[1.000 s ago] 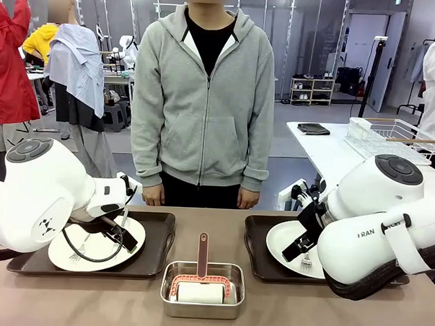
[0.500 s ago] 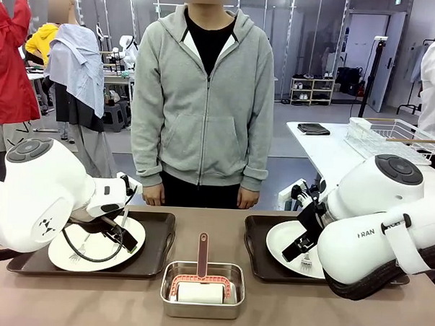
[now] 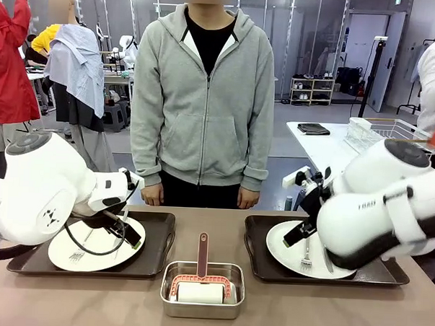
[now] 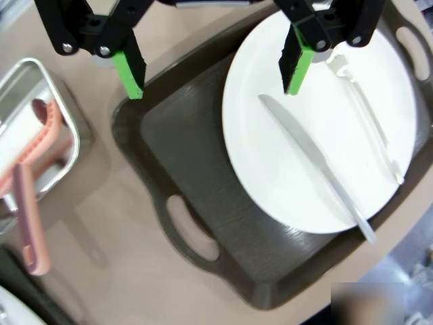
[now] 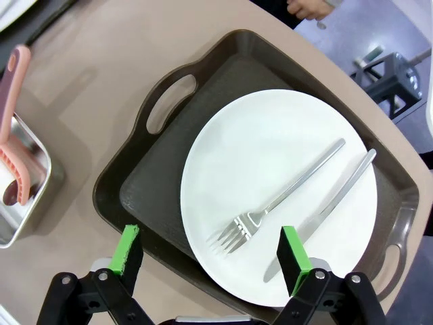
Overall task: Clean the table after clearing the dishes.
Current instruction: When the left (or right) Handle tray is removed, use the left hand (or right hand) to clean the left (or right) side of the table with the Lint Roller.
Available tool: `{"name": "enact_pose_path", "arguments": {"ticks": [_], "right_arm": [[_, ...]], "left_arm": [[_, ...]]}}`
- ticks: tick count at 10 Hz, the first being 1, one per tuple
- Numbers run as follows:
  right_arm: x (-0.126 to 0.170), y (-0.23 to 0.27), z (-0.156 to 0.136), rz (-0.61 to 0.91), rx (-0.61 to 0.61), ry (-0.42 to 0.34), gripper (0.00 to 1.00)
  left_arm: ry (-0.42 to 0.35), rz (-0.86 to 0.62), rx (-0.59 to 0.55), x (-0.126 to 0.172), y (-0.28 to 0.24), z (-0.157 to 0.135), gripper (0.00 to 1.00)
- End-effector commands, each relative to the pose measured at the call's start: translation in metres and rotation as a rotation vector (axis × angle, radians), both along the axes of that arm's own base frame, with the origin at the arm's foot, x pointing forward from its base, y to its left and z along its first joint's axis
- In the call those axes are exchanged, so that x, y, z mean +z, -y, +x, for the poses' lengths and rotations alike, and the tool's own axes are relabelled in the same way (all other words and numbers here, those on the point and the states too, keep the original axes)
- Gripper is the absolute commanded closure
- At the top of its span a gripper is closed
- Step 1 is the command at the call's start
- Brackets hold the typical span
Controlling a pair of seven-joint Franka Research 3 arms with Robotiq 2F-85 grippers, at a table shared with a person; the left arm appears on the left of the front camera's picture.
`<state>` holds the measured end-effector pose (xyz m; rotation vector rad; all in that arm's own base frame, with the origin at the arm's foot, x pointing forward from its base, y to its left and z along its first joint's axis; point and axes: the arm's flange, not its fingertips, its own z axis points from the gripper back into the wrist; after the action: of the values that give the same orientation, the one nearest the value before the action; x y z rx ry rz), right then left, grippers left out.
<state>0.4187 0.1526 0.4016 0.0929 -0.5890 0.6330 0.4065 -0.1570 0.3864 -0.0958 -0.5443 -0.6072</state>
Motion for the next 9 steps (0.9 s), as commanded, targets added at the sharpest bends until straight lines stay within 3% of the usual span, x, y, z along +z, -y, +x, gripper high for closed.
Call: {"name": "enact_pose_path", "arguments": {"ticks": [1, 3, 6, 9], "right_arm": [[0.010, 0.026, 0.011, 0.082, 0.028, -0.047, 0.00], [0.018, 0.041, 0.008, 0.167, 0.042, -0.060, 0.00], [0.015, 0.130, -0.014, 0.579, 0.041, -0.230, 0.00], [-0.015, 0.237, -0.061, 0.960, -0.132, -0.214, 0.00]], "left_arm": [[-0.031, -0.047, -0.035, 0.016, -0.020, 0.004, 0.00], [-0.077, -0.124, -0.073, 0.026, -0.033, 0.001, 0.00], [-0.253, -0.477, -0.210, 0.041, -0.132, -0.002, 0.00], [-0.305, -0.787, -0.101, 0.010, -0.242, -0.016, 0.00]]}}
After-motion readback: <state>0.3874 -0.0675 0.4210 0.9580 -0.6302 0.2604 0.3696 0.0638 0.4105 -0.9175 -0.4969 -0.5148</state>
